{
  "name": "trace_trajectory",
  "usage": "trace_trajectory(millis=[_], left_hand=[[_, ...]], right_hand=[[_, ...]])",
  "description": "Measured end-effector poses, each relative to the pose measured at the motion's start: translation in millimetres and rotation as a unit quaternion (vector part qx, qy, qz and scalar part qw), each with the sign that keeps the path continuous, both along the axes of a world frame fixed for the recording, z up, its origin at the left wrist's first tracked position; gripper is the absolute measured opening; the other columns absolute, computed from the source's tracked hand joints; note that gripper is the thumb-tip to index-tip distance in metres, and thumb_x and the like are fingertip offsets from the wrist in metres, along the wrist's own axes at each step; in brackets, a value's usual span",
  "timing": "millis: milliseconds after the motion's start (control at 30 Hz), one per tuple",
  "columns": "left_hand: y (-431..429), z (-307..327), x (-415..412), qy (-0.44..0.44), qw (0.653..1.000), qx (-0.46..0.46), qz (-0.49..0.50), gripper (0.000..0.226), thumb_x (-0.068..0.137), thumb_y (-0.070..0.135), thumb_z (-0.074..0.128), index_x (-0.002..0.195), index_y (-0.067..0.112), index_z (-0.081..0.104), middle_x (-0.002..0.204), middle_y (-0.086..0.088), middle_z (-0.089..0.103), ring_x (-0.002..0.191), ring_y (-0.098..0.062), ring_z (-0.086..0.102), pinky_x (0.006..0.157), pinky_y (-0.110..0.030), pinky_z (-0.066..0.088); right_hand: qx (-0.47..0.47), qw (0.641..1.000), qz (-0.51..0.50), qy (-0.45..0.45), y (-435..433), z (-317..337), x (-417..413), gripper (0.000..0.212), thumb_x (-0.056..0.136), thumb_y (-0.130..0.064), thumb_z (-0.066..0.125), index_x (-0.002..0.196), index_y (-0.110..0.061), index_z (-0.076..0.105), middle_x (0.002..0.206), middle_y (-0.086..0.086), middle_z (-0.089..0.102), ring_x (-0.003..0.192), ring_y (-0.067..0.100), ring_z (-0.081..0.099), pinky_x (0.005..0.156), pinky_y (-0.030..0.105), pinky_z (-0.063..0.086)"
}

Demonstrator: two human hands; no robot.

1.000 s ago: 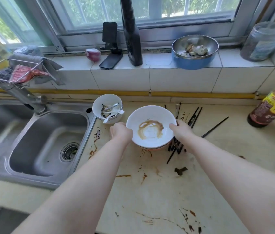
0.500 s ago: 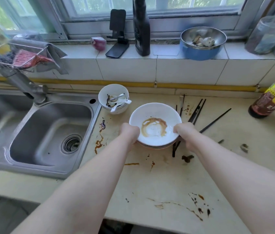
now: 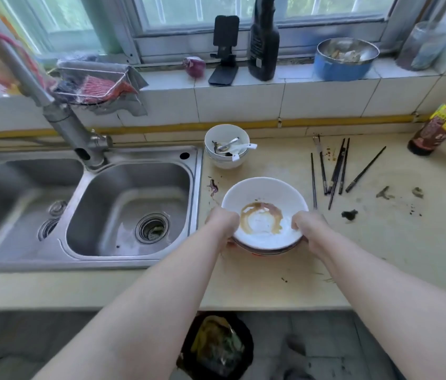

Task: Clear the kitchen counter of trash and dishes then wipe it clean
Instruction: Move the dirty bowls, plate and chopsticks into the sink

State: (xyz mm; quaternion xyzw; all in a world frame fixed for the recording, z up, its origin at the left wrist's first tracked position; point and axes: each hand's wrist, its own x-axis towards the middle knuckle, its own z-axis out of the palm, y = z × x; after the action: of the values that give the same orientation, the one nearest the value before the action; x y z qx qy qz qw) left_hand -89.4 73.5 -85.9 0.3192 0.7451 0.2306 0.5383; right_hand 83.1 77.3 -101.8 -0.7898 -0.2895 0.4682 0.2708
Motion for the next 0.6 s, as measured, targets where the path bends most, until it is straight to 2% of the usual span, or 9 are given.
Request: trace_trajectory(millis=[100, 200, 300, 400, 467, 533, 600], left_hand=[[-8.7, 6.0, -15.0, -0.024, 0.999, -0.005, 0.04, 0.037, 0.083, 0.003, 0.034, 0.117, 0.011, 0.046, 0.101, -0.014, 0.063, 0.09, -0.032, 0.066, 0.08, -0.045, 0.059], [-8.9, 14.0, -42.9, -0.027, 0.998, 0.01, 0.064, 0.039, 0.085, 0.0, 0.032, 0.121, 0.013, 0.042, 0.106, -0.016, 0.06, 0.082, -0.03, 0.065, 0.065, -0.041, 0.06], [-11.5, 25.0, -76.8, 0.009, 0.996, 0.023, 0.086, 0.046, 0.084, 0.0, 0.031, 0.126, 0.015, 0.042, 0.111, -0.014, 0.057, 0.092, -0.033, 0.063, 0.073, -0.044, 0.059], [-12.8, 31.5, -112.8, 0.029, 0.991, 0.039, 0.121, 0.044, 0.082, -0.001, 0.031, 0.119, 0.017, 0.045, 0.107, -0.015, 0.058, 0.086, -0.033, 0.064, 0.065, -0.045, 0.06], [-15.0, 35.8, -140.0, 0.04, 0.986, 0.046, 0.156, 0.044, 0.08, -0.002, 0.032, 0.116, 0.018, 0.048, 0.107, -0.014, 0.059, 0.085, -0.033, 0.064, 0.063, -0.048, 0.06], [-20.0, 38.8, -165.5, 0.052, 0.98, 0.05, 0.185, 0.043, 0.081, -0.002, 0.033, 0.115, 0.019, 0.049, 0.108, -0.012, 0.06, 0.083, -0.031, 0.063, 0.058, -0.043, 0.06], [-25.4, 41.6, -192.3, 0.07, 0.975, 0.052, 0.205, 0.044, 0.081, -0.001, 0.034, 0.116, 0.019, 0.051, 0.107, -0.012, 0.06, 0.089, -0.033, 0.062, 0.067, -0.047, 0.06]], right_hand=[[0.037, 0.999, 0.01, -0.005, -7.5, 8.5, -17.0, 0.051, 0.078, 0.001, 0.044, 0.128, -0.01, 0.048, 0.118, 0.015, 0.058, 0.108, 0.036, 0.054, 0.089, 0.041, 0.049], [0.069, 0.995, 0.07, 0.034, -2.7, 17.9, -42.4, 0.05, 0.074, -0.001, 0.04, 0.119, -0.017, 0.054, 0.103, 0.009, 0.061, 0.095, 0.032, 0.057, 0.077, 0.036, 0.049], [0.073, 0.989, 0.116, 0.061, 4.4, 25.9, -73.6, 0.047, 0.072, 0.0, 0.043, 0.115, -0.015, 0.057, 0.102, 0.01, 0.061, 0.096, 0.031, 0.057, 0.076, 0.034, 0.048], [0.074, 0.98, 0.164, 0.081, 13.1, 29.8, -110.0, 0.053, 0.072, 0.0, 0.045, 0.12, -0.019, 0.053, 0.11, 0.01, 0.06, 0.106, 0.032, 0.056, 0.088, 0.04, 0.051], [0.078, 0.972, 0.203, 0.085, 19.5, 34.0, -137.2, 0.054, 0.075, 0.001, 0.045, 0.125, -0.019, 0.049, 0.11, 0.01, 0.057, 0.106, 0.032, 0.055, 0.081, 0.038, 0.052], [0.078, 0.963, 0.24, 0.091, 23.8, 38.1, -165.0, 0.055, 0.076, 0.002, 0.045, 0.128, -0.017, 0.047, 0.107, 0.01, 0.056, 0.103, 0.031, 0.054, 0.071, 0.034, 0.047], [0.082, 0.953, 0.276, 0.09, 28.4, 42.5, -193.4, 0.053, 0.077, 0.002, 0.045, 0.127, -0.015, 0.048, 0.107, 0.01, 0.056, 0.1, 0.03, 0.054, 0.068, 0.032, 0.045]])
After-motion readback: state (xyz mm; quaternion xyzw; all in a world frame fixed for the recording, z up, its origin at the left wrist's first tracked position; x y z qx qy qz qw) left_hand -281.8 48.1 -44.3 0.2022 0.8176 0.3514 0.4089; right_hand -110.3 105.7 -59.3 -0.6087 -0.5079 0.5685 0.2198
